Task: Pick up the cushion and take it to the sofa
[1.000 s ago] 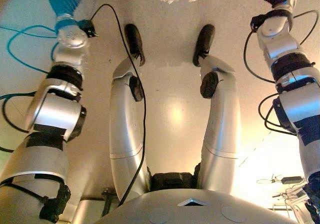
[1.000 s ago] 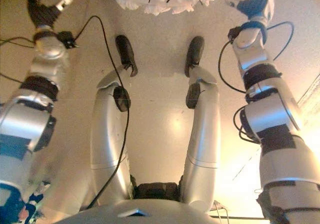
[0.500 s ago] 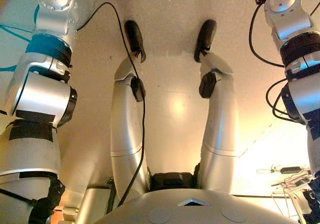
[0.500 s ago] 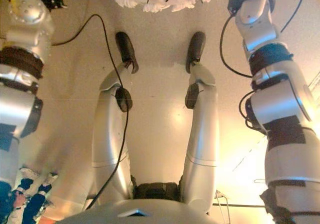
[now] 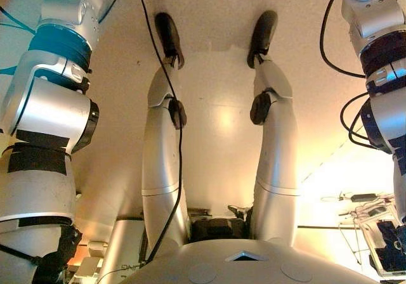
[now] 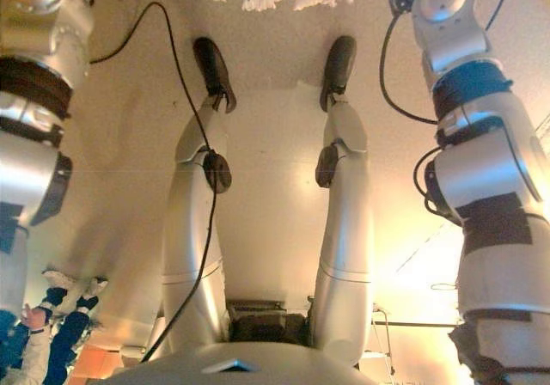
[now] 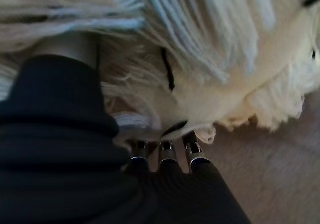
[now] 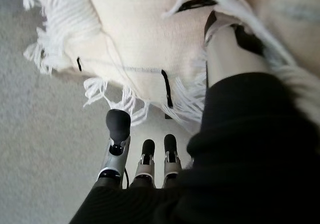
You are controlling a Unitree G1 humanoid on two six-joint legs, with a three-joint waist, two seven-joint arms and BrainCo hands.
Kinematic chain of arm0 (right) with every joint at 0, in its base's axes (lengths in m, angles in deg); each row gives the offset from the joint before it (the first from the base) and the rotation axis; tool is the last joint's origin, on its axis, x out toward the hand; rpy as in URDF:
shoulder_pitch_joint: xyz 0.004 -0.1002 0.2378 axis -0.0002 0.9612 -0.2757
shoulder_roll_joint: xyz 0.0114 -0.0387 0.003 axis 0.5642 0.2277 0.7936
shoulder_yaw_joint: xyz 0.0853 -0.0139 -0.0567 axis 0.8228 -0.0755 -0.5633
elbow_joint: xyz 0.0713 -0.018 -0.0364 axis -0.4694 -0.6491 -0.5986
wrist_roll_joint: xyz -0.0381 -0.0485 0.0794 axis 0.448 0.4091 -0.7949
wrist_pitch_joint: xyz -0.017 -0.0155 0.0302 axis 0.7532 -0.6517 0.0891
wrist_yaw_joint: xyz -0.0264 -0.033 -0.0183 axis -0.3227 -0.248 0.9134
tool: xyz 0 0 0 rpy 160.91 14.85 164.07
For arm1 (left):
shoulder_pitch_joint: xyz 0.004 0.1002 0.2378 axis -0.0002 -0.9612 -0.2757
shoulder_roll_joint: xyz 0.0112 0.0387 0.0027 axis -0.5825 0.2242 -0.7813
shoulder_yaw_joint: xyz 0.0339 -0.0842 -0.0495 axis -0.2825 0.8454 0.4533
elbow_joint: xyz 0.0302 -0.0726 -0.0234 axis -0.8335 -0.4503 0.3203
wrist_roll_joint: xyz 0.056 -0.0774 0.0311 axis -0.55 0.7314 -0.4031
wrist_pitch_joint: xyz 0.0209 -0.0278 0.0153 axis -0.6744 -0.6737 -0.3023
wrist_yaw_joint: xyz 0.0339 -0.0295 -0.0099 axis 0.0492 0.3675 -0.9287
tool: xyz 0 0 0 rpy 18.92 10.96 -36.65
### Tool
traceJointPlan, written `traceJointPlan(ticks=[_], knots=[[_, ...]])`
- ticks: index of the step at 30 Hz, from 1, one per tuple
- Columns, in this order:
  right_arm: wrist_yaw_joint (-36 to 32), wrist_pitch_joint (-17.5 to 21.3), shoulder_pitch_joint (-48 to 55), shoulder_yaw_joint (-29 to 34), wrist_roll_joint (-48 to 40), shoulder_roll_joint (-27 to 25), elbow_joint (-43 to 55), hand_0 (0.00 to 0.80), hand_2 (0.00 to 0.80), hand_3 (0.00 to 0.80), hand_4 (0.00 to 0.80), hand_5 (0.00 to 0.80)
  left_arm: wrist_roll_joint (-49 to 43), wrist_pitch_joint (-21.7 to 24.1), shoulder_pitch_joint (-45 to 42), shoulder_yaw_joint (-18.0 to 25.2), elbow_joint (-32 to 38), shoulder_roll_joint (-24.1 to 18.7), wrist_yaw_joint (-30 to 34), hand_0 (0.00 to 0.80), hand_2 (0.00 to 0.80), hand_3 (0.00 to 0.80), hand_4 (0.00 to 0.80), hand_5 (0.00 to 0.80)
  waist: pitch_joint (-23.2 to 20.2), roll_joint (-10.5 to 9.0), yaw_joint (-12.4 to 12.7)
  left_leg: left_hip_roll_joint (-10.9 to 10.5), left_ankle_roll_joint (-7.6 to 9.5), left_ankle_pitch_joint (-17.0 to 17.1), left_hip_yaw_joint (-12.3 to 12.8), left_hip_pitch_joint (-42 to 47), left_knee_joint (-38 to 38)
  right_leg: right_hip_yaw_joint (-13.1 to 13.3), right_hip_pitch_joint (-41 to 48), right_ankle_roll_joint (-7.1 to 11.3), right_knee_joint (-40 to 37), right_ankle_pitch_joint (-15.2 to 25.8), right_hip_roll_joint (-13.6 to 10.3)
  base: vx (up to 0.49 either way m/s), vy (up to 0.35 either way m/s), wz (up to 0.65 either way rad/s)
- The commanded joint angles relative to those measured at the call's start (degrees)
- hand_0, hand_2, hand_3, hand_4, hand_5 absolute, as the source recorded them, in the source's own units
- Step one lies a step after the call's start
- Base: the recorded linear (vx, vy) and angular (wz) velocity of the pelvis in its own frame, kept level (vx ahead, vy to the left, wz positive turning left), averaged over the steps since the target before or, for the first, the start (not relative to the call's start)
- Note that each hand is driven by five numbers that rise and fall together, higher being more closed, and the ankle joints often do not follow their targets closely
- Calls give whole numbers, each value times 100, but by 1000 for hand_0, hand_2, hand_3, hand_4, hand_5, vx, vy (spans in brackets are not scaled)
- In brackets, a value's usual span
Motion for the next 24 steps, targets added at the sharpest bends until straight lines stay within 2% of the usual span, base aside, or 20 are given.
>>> traceJointPlan(ticks=[1,8,9,10,12,13,14,15,16,17,18,19,20,21,23,24], knots=[[-662,380,-756,-396,-460,561,509,0,0,0,0,0,222,-186,488,-128,252,476,1019,0,0,0,0,0,-21,476,-177,-81,-153,-580,129,-2,310,59,429,332,-359,-98,441,0,0,0],[-1574,163,-751,-366,-1357,695,715,0,0,0,0,0,586,-607,579,-364,471,649,2120,0,0,0,0,0,-21,480,-236,-121,-163,-586,133,57,165,119,524,374,-591,-77,531,9,0,0],[156,1995,-752,-377,1629,708,750,0,0,0,0,0,640,-629,584,-382,506,681,2244,0,0,0,0,0,-21,479,-240,-132,-162,-585,129,53,146,129,526,378,-627,-73,540,0,0,0],[154,1300,-1100,-753,1143,758,786,0,0,0,0,0,763,-714,714,-469,439,801,2402,0,0,0,0,0,-21,516,-209,-176,-127,-564,110,21,121,133,492,406,-666,-48,525,0,0,0],[-311,1509,-1251,-875,848,725,555,0,0,0,0,0,963,-763,745,-555,374,923,2785,0,0,0,0,0,-21,527,-207,-227,-150,-562,52,20,147,148,518,445,-647,-22,552,0,0,0],[-480,1400,-1306,-928,598,727,548,0,0,0,0,0,1042,-773,737,-591,497,925,2886,0,0,0,0,0,-21,529,-211,-237,-151,-555,51,17,130,154,510,459,-673,-4,558,0,0,0],[-514,312,-1292,-917,92,699,529,0,0,0,0,0,1019,-742,701,-558,583,953,3035,56,56,56,56,56,-21,525,-201,-254,-141,-543,33,31,44,153,530,470,-772,5,561,0,0,0],[-237,227,-1218,-856,481,658,397,0,0,0,0,0,993,-643,641,-580,629,966,3052,486,486,486,486,486,-21,514,-204,-259,-165,-526,24,54,-28,144,567,484,-872,22,562,2,-31,2],[-377,509,-1132,-831,366,603,319,0,0,0,0,0,961,-557,600,-605,677,960,3036,800,800,800,800,800,-21,493,-210,-262,-170,-512,15,61,-85,133,582,496,-926,31,570,0,0,0],[-1979,-187,-1057,-789,-2099,554,436,0,0,0,0,0,977,-574,602,-631,817,922,3011,800,800,800,800,800,-21,465,-237,-247,-157,-499,37,57,-129,124,575,506,-973,49,571,0,0,0],[-1832,-326,-812,-421,-1664,632,466,800,800,800,800,800,889,-534,564,-543,824,940,3037,800,800,800,800,800,-21,441,-235,-246,-165,-529,32,89,-141,115,607,487,-961,-12,581,18,-25,-5],[-1860,-211,-651,-373,-1526,628,523,800,800,800,800,800,953,-427,546,-556,866,948,2900,800,800,800,800,800,-21,425,-256,-230,-156,-530,44,90,-151,109,602,469,-989,-12,584,13,-14,-3],[-3426,1270,-610,-371,-2445,633,568,800,800,800,800,800,1015,-404,540,-559,912,943,2843,800,800,800,800,800,-21,418,-265,-214,-150,-527,62,93,-146,107,602,455,-981,-12,586,-37,-10,-5],[-676,871,-656,-546,138,643,985,800,800,800,800,800,1087,-399,588,-520,975,961,2761,800,800,800,800,800,-21,431,-260,-242,-126,-513,51,36,-107,123,546,458,-927,-17,593,-40,-6,-2],[-674,923,-855,-707,22,711,787,800,800,800,800,800,1198,-333,640,-559,965,1034,2698,800,800,800,800,800,-21,477,-260,-244,-135,-516,49,34,-76,145,534,463,-909,-4,593,-31,-8,-4],[-627,813,-942,-685,57,789,820,800,800,800,800,800,1217,-306,648,-546,990,1067,2701,800,800,800,800,800,-21,498,-257,-244,-151,-539,48,97,-73,161,585,459,-922,-16,583,-26,-13,-4]])
